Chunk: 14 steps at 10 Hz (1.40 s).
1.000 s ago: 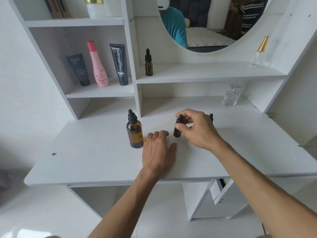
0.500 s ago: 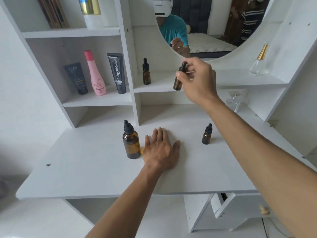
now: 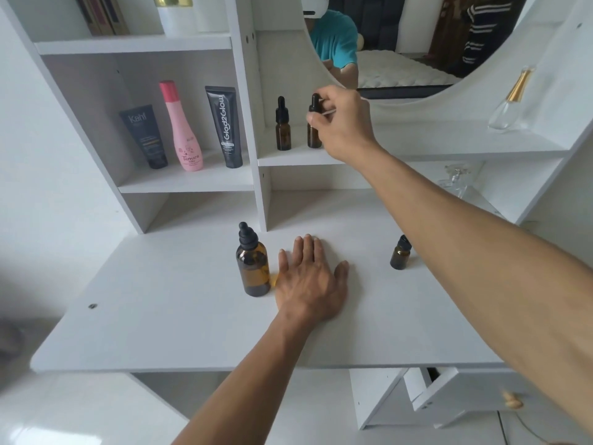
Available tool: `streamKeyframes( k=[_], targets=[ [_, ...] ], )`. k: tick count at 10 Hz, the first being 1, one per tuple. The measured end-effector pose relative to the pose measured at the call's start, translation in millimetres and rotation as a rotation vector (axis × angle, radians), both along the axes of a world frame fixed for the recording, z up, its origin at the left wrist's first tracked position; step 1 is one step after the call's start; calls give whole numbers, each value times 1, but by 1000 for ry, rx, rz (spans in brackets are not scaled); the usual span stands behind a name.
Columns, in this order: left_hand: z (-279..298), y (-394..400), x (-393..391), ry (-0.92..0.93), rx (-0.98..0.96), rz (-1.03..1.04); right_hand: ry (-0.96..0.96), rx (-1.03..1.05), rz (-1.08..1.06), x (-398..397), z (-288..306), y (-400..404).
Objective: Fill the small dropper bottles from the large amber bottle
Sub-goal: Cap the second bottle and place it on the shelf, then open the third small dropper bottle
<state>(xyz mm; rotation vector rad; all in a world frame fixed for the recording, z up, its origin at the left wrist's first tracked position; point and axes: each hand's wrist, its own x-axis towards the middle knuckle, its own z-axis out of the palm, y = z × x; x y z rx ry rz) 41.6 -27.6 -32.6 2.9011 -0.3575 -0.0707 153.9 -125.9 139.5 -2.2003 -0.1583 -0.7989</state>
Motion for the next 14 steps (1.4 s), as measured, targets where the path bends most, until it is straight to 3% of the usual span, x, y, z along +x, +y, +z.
streamKeyframes(
  k=[9, 12, 14],
  targets=[
    [2, 0, -1, -19, -24, -4, 80, 70, -11, -1, -8, -9],
    [1, 2, 0, -21, -28, -7, -102, 95, -89, -64, -19, -31],
    [1, 2, -1, -18, -37, -11, -58, 30, -156, -125, -66, -63]
  ],
)
